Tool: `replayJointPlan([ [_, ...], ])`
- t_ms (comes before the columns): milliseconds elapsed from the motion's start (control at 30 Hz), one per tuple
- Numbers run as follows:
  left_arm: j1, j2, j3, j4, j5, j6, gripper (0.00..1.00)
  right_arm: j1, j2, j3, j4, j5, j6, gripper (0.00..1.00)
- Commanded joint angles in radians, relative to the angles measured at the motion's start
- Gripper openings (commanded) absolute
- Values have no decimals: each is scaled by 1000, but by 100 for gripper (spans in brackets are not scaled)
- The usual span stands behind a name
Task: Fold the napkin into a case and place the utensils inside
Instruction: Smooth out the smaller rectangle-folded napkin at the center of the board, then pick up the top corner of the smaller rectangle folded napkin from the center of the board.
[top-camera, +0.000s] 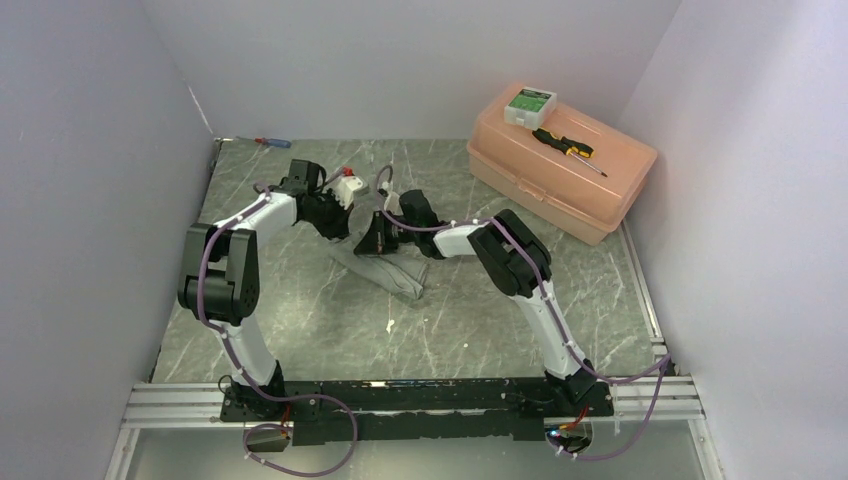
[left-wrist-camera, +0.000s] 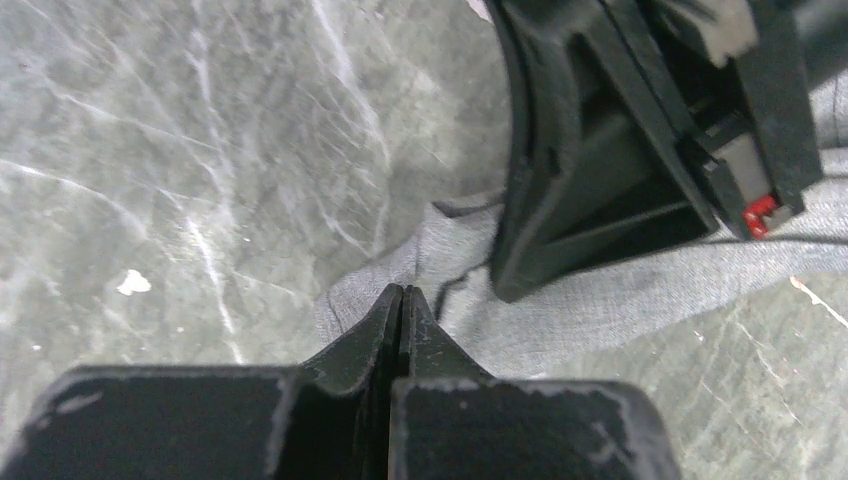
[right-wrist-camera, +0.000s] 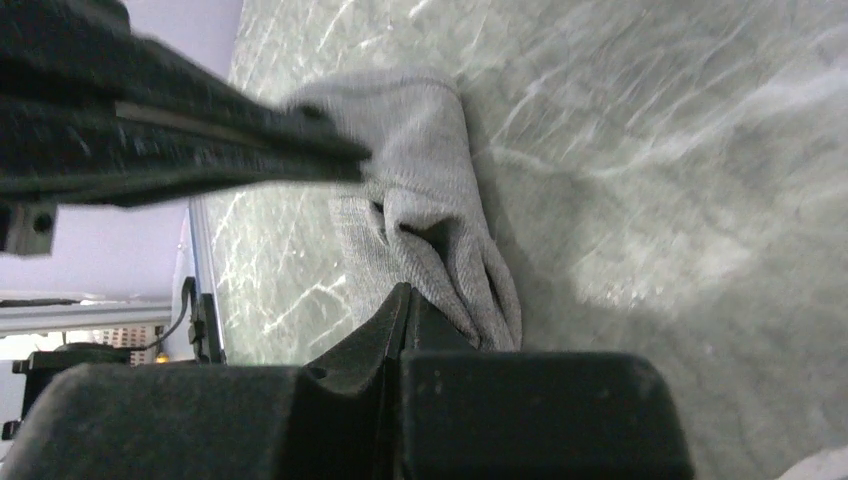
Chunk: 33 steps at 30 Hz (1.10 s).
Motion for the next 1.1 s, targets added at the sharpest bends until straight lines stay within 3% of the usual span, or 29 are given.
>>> replayJointPlan([
  [0, 3, -46, -26, -25, 65, 10, 3, -24, 63, 85, -95, 63, -8, 0],
  [433, -2, -55, -23, -42, 88, 14, 3, 1, 142, 278, -270, 119, -45, 0],
  [900, 30, -48, 18, -50, 103, -239, 3, 35, 151, 227, -371, 251, -109, 0],
  [1000, 32, -49, -2, -62, 113, -206, 3, 46, 124, 228, -372, 260, -119, 0],
  [1067, 31, -51, -15, -76, 144, -97, 3, 47, 111, 244, -382, 261, -100, 0],
])
